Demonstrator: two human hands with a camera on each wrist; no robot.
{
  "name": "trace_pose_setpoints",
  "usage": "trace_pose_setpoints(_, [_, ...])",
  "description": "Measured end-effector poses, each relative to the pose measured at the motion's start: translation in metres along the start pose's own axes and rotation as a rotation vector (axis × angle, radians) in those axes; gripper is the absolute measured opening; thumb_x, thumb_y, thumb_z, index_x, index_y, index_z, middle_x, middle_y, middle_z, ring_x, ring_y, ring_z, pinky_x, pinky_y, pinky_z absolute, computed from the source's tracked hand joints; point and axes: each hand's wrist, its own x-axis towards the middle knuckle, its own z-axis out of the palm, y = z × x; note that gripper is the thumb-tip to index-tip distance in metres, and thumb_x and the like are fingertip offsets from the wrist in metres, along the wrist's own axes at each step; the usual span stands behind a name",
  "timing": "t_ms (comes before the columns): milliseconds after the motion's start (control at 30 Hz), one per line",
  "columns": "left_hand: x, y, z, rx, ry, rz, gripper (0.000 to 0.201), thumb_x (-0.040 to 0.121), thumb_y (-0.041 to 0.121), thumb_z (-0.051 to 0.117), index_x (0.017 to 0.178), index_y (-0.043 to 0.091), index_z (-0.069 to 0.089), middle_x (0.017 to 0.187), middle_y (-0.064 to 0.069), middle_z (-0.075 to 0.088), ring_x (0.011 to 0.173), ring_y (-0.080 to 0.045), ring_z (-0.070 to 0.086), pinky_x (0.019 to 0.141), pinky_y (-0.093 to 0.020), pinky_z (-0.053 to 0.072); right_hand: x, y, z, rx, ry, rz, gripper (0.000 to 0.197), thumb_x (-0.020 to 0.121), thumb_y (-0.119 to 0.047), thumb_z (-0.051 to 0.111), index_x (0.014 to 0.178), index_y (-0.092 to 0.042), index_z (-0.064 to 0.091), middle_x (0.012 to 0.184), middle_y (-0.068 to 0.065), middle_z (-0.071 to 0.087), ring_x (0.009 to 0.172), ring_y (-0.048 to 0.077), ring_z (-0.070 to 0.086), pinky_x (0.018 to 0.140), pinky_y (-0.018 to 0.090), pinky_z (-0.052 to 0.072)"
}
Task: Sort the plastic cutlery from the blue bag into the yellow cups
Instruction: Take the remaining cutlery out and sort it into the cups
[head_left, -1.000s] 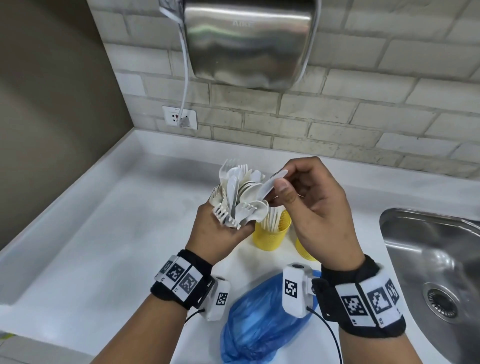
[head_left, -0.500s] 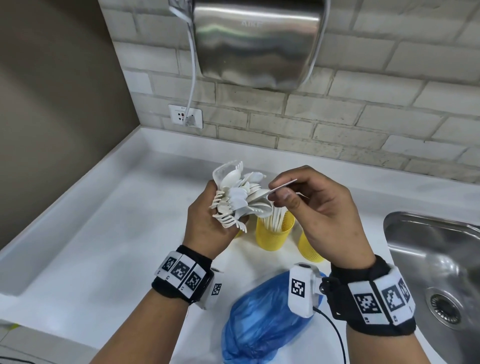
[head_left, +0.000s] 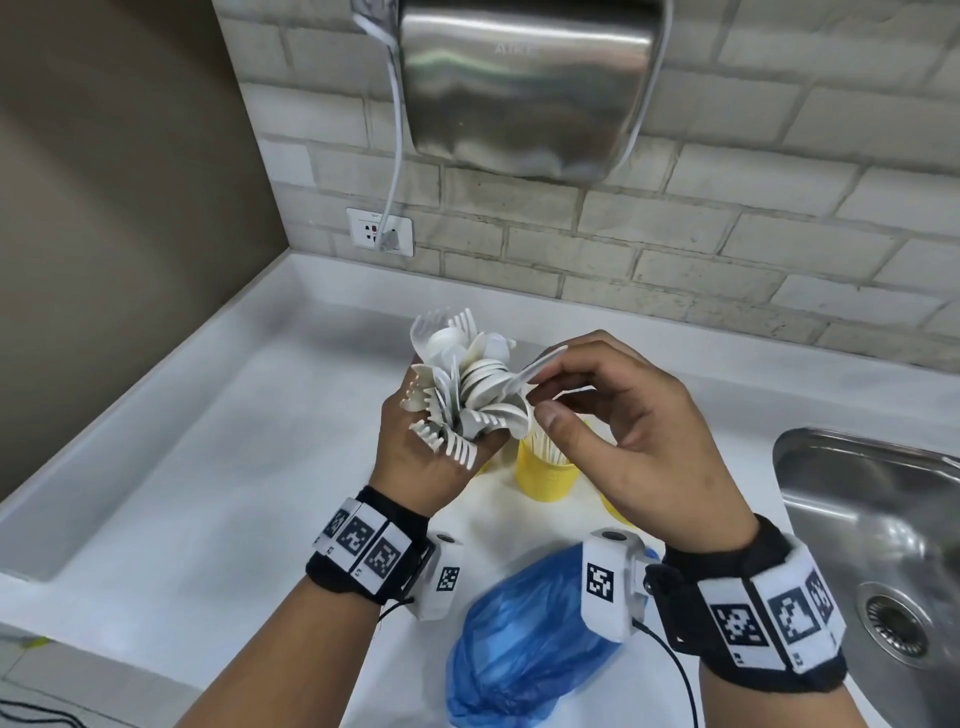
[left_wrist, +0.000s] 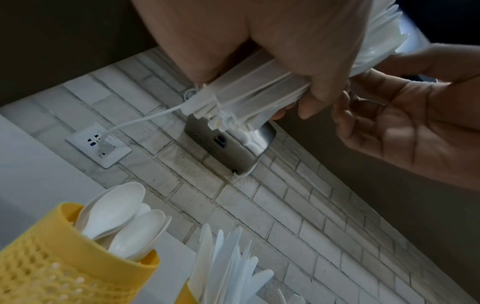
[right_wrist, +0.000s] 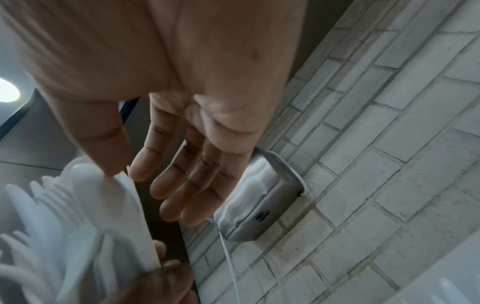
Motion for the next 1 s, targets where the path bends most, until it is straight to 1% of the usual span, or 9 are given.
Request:
trace_pose_setpoints(100, [-0.001, 0.002, -0.001, 0.064, -0.018, 0.038, 0.066, 0.074, 0.046, 0.078, 0.117, -0.003, 0.066, 0.113, 0.003, 0.064, 0.108, 0.037, 0.036, 0.095, 0.008, 0.023, -0.001, -0.005, 0.001, -0.031, -0.047, -0.002, 0.024, 0.086, -0.001, 0.069, 0.109, -0.008, 0.069, 0.107, 0.001, 0.065, 0.096, 0.026, 0.068, 0.085, 0.036, 0.057])
trace_pose_setpoints(200, [0.0, 0.002, -0.002, 0.065, -0.002, 0.032, 0.071, 0.072, 0.056, 0.066, 0.115, -0.001, 0.068, 0.112, 0.007, 0.064, 0.108, 0.032, 0.042, 0.095, 0.005, 0.027, -0.001, -0.006, 0.002, -0.106, -0.077, 0.015, 0.028, 0.085, -0.008, 0.077, 0.111, -0.013, 0.068, 0.107, -0.003, 0.065, 0.096, 0.026, 0.068, 0.086, 0.038, 0.058])
trace_pose_setpoints(267, [0.001, -0.002, -0.001, 0.005, 0.025, 0.011, 0.07, 0.07, 0.054, 0.069, 0.114, -0.001, 0.066, 0.111, 0.003, 0.071, 0.108, 0.024, 0.053, 0.096, -0.004, 0.038, -0.001, -0.004, 0.004, -0.137, -0.05, 0.006, 0.029, 0.085, -0.005, 0.079, 0.111, -0.013, 0.07, 0.105, -0.004, 0.067, 0.092, 0.023, 0.069, 0.084, 0.034, 0.059])
trace_pose_setpoints(367, [0.003, -0.002, 0.001, -0.125, 0.081, -0.036, 0.069, 0.068, 0.046, 0.077, 0.117, 0.0, 0.063, 0.108, 0.003, 0.074, 0.105, -0.004, 0.069, 0.094, -0.027, 0.054, -0.001, -0.003, 0.009, -0.173, 0.049, -0.039, 0.029, 0.084, 0.005, 0.076, 0.11, -0.008, 0.073, 0.097, 0.0, 0.07, 0.084, 0.014, 0.071, 0.079, 0.022, 0.057])
trace_pose_setpoints(467, [0.004, 0.004, 0.001, -0.106, 0.09, -0.049, 0.073, 0.068, 0.046, 0.078, 0.124, 0.004, 0.06, 0.111, 0.012, 0.073, 0.107, 0.0, 0.068, 0.095, -0.021, 0.051, 0.001, -0.001, 0.015, -0.236, 0.167, -0.084, 0.025, 0.085, 0.007, 0.073, 0.107, -0.006, 0.076, 0.092, -0.001, 0.071, 0.078, 0.01, 0.071, 0.076, 0.019, 0.056])
trace_pose_setpoints(633, [0.004, 0.001, 0.003, -0.147, 0.06, -0.095, 0.073, 0.069, 0.043, 0.083, 0.128, 0.007, 0.059, 0.116, 0.007, 0.074, 0.111, -0.011, 0.07, 0.099, -0.039, 0.055, 0.005, 0.0, 0.015, -0.233, 0.296, -0.095, 0.023, 0.09, 0.005, 0.066, 0.104, -0.009, 0.077, 0.094, 0.0, 0.074, 0.082, 0.017, 0.071, 0.077, 0.033, 0.059])
trace_pose_setpoints(767, [0.002, 0.003, 0.003, -0.152, 0.054, -0.098, 0.062, 0.071, 0.037, 0.083, 0.122, 0.007, 0.063, 0.112, 0.003, 0.075, 0.107, -0.018, 0.072, 0.093, -0.048, 0.057, 0.008, 0.004, 0.017, -0.159, 0.218, 0.007, 0.02, 0.092, 0.0, 0.069, 0.103, -0.015, 0.077, 0.098, -0.001, 0.072, 0.092, 0.019, 0.07, 0.08, 0.03, 0.058])
trace_pose_setpoints(900, [0.001, 0.004, 0.004, -0.2, -0.005, -0.12, 0.053, 0.073, 0.017, 0.087, 0.118, 0.005, 0.063, 0.109, 0.0, 0.075, 0.105, -0.018, 0.072, 0.093, -0.043, 0.057, 0.01, 0.015, 0.015, -0.064, 0.311, 0.077, 0.017, 0.095, 0.001, 0.064, 0.094, -0.012, 0.075, 0.094, 0.002, 0.073, 0.092, 0.019, 0.07, 0.083, 0.035, 0.057])
trace_pose_setpoints(1000, [-0.002, 0.003, 0.003, -0.243, -0.043, -0.129, 0.041, 0.074, -0.01, 0.084, 0.106, 0.007, 0.065, 0.095, 0.004, 0.071, 0.094, 0.007, 0.069, 0.083, -0.012, 0.051, 0.013, 0.011, 0.015, 0.176, 0.458, 0.078, 0.013, 0.103, -0.003, 0.055, 0.093, -0.001, 0.063, 0.095, 0.016, 0.072, 0.091, 0.033, 0.07, 0.084, 0.051, 0.058])
